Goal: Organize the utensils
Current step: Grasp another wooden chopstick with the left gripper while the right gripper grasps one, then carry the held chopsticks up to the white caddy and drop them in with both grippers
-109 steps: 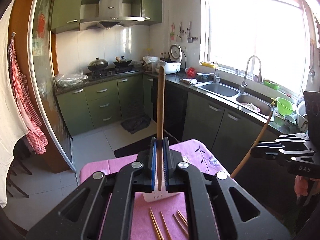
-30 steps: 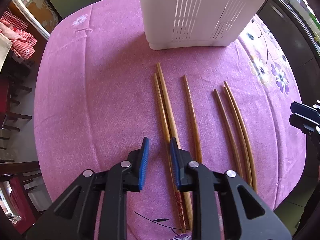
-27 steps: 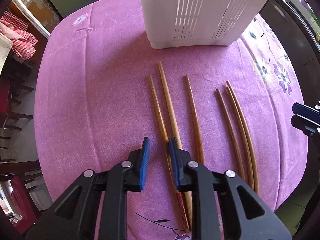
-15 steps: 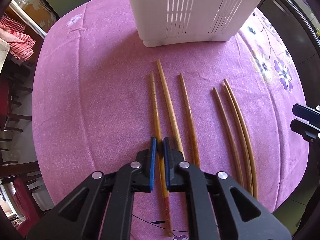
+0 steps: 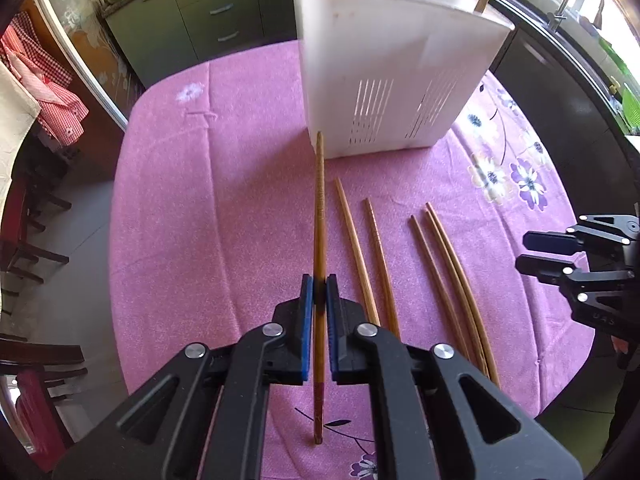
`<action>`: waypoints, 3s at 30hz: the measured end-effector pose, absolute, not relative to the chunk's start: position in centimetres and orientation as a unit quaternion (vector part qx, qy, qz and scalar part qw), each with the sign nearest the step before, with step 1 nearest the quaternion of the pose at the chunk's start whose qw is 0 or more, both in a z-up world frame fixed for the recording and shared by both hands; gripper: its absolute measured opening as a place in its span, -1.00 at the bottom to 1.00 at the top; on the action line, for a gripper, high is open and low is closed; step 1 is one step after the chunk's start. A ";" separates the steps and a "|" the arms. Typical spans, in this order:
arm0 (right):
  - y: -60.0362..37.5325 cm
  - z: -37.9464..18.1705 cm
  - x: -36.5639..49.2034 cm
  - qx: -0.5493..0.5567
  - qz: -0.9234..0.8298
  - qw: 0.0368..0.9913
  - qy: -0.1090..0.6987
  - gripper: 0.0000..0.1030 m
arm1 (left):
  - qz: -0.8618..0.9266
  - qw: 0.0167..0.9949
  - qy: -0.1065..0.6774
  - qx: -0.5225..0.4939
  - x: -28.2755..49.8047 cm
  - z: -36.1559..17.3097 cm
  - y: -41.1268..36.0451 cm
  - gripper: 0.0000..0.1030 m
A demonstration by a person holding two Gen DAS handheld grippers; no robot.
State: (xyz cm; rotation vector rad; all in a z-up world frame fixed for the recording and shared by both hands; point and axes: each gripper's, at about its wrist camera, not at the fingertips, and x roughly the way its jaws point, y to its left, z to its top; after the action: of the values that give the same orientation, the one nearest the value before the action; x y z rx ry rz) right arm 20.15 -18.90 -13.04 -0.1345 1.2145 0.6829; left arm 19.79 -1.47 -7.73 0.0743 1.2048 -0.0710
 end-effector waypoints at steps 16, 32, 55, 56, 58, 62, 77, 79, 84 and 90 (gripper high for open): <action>-12.7 -15.5 21.6 -0.115 0.296 0.725 0.612 -0.64 | -0.043 0.873 0.484 0.035 14.4 -1.8 0.9 -0.88; -9.5 -16.5 20.6 -0.158 0.263 0.717 0.626 -0.66 | -0.052 0.877 0.476 0.029 12.9 -1.7 1.8 -0.88; -11.5 -10.9 16.3 -0.104 0.310 0.784 0.528 -0.87 | -0.054 0.879 0.474 0.030 12.6 -1.7 1.9 -0.87; -12.1 -9.9 15.7 -0.097 0.315 0.791 0.515 -0.87 | -0.053 0.879 0.473 0.030 12.5 -1.6 1.9 -0.87; -13.4 -8.2 14.4 -0.085 0.323 0.804 0.492 -0.87 | -0.053 0.879 0.472 0.029 12.4 -1.5 1.9 -0.87; -16.5 -5.5 12.0 -0.062 0.335 0.823 0.454 -0.87 | -0.055 0.880 0.470 0.032 12.0 -1.3 1.9 -0.87; -19.5 -2.2 9.8 -0.036 0.351 0.843 0.406 -0.87 | -0.068 0.886 0.456 0.048 11.7 0.5 0.4 -0.87; -19.5 -1.6 10.1 -0.034 0.352 0.846 0.399 -0.87 | -0.069 0.887 0.453 0.050 11.9 0.9 0.1 -0.87; -19.6 1.3 10.9 -0.030 0.355 0.857 0.372 -0.87 | -0.080 0.892 0.442 0.046 12.6 2.8 -0.3 -0.87; -20.1 7.1 13.0 -0.020 0.354 0.873 0.334 -0.87 | -0.092 0.917 0.387 0.039 14.2 8.6 -1.0 -0.87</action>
State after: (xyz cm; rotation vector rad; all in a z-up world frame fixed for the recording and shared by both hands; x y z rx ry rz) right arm 13.04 -20.05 7.09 -0.0416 0.6987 0.7399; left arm 14.19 -1.05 8.59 0.0809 0.7967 -0.1898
